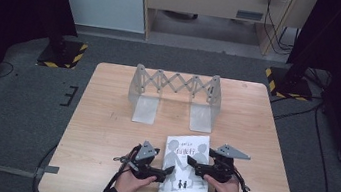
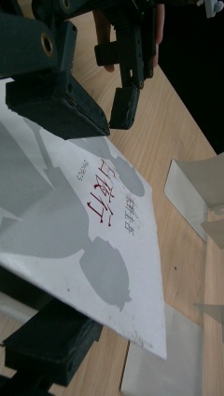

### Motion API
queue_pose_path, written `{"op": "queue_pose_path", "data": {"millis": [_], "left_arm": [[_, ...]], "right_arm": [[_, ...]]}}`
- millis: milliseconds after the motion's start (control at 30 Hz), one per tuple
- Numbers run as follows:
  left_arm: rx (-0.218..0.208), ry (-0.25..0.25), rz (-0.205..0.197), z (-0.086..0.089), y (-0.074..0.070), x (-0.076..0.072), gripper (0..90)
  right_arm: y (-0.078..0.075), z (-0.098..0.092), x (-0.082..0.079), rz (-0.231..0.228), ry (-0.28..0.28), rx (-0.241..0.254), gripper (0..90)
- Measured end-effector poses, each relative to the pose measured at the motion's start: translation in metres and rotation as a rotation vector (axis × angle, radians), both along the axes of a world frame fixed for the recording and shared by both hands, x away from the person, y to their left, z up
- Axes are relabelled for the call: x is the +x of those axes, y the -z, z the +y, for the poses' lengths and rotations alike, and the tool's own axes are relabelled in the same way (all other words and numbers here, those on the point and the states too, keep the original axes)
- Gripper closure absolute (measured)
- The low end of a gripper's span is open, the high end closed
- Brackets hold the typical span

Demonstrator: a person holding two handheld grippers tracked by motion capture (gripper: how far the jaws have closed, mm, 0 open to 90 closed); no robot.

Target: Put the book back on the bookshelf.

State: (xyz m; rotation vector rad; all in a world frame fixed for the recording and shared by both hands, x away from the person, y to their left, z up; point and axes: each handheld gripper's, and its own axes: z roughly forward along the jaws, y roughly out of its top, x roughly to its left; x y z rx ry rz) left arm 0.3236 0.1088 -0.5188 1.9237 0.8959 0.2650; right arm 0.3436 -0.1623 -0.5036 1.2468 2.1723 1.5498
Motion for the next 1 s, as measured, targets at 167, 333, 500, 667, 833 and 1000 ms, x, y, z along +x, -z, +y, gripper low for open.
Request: {"op": "queue_pose_path", "data": {"millis": [167, 333, 500, 667, 833, 1000], "left_arm": [[-0.004, 0.000, 0.000, 0.000, 0.001, 0.000, 12.7], [-0.014, -0.003, 0.003, 0.000, 0.001, 0.000, 12.1], [-0.014, -0.003, 0.006, 0.001, 0.003, 0.001, 10.8], [-0.013, -0.011, 0.005, 0.001, 0.003, 0.001, 9.9], [-0.010, -0.010, 0.002, 0.001, 0.003, 0.001, 9.6], [-0.009, -0.015, -0.004, 0.004, 0.002, 0.002, 15.0]], "right_arm": [[0.002, 0.000, 0.000, 0.016, -0.003, 0.009, 17.4], [0.004, 0.006, -0.001, 0.050, -0.025, 0.025, 18.6], [0.007, 0.009, 0.002, 0.097, -0.054, 0.053, 26.7], [0.010, 0.012, 0.005, 0.121, -0.051, 0.040, 29.0], [0.011, 0.009, 0.006, 0.136, -0.035, 0.054, 37.2], [0.011, 0.006, 0.008, 0.163, -0.022, 0.066, 45.6]]}}
